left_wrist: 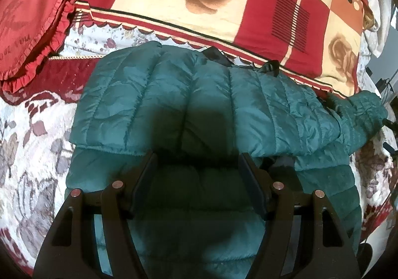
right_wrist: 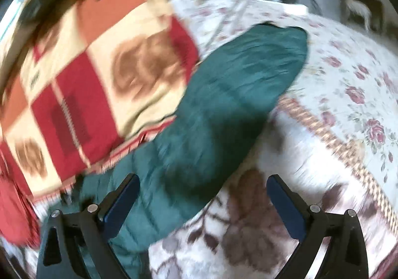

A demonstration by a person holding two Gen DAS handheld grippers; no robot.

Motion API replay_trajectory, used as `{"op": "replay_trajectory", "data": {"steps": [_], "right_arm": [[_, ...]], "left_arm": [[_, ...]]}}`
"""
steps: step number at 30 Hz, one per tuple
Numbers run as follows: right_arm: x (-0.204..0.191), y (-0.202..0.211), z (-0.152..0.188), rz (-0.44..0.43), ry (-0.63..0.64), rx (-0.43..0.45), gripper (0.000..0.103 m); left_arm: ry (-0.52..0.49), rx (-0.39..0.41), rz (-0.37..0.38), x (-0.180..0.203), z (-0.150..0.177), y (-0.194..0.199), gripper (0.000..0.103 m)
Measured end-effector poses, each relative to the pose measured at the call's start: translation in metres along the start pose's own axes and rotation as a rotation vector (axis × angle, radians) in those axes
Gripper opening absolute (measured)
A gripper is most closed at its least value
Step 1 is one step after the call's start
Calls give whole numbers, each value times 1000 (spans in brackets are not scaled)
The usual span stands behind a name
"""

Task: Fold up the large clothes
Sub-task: 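Grasp the other sleeve cuff with the right tool and lift it while the left tool holds the jacket, then carry the held sleeve across the jacket body with the right tool and lay it down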

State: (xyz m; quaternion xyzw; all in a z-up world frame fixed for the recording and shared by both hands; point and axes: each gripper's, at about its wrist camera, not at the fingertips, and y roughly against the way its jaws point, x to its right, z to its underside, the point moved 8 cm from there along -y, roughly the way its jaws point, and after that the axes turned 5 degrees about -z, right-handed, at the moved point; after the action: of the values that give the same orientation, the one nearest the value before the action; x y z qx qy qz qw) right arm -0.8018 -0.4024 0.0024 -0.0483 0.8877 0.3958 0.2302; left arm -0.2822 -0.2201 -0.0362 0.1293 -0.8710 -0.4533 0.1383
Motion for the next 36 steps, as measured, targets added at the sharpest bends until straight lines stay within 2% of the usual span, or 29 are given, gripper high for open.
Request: {"op": "replay_trajectory", "data": {"steps": [2,4,6,10,16,20,23,25,28,32,34,36], "right_arm": [[15,0,-12,1,-48,10,99],[26,-2,-20,-16,-96,13,86],[37,-3,-29,-35,-144,21,78],[47,0,-47,-87,-206,55,78],[38,-14,-66,-101,-143,29,78],[44,-26,-74,-138,-188,37,74],[41,-33,-79,-134,-177,39,52],[38,-36,-80,-125,-161,37,26],[21,-22,-82,-143,-91,92,13],[-41,27,-77,-208,109,176,11],[-70,46,-69,-231,184,194,9],[-99,58,-58,-297,218,186,9]], "left_arm": [[3,-1,9,2,1,1,68],[3,0,18,5,1,2,68],[-1,1,24,8,3,3,68],[-24,-3,34,17,4,3,68],[-31,-13,37,22,7,-1,68],[-21,-24,31,17,11,-1,68],[-20,-16,20,14,10,2,68],[-10,-11,22,11,8,4,68],[6,-7,23,5,7,6,68],[38,3,21,-8,3,8,68],[65,5,29,-15,0,9,68],[96,5,45,-19,-1,11,68]]}}
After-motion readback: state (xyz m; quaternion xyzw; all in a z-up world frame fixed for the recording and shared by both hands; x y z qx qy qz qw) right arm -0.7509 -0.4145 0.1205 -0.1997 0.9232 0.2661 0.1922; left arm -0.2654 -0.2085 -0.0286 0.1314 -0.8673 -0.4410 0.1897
